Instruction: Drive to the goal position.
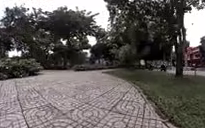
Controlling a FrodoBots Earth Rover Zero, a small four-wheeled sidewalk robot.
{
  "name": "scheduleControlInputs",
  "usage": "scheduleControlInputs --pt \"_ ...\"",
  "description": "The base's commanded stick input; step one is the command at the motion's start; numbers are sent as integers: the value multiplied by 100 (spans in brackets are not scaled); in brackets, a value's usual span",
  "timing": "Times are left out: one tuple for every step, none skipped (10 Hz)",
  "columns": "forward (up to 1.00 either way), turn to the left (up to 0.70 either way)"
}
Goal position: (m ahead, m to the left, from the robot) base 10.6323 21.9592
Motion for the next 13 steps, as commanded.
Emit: scheduleControlInputs --pt "70 0" --pt "70 0" --pt "70 0" --pt "70 0" --pt "70 0" --pt "70 0" --pt "70 0" --pt "70 0" --pt "70 0" --pt "70 0" --pt "70 0" --pt "70 0" --pt "70 0"
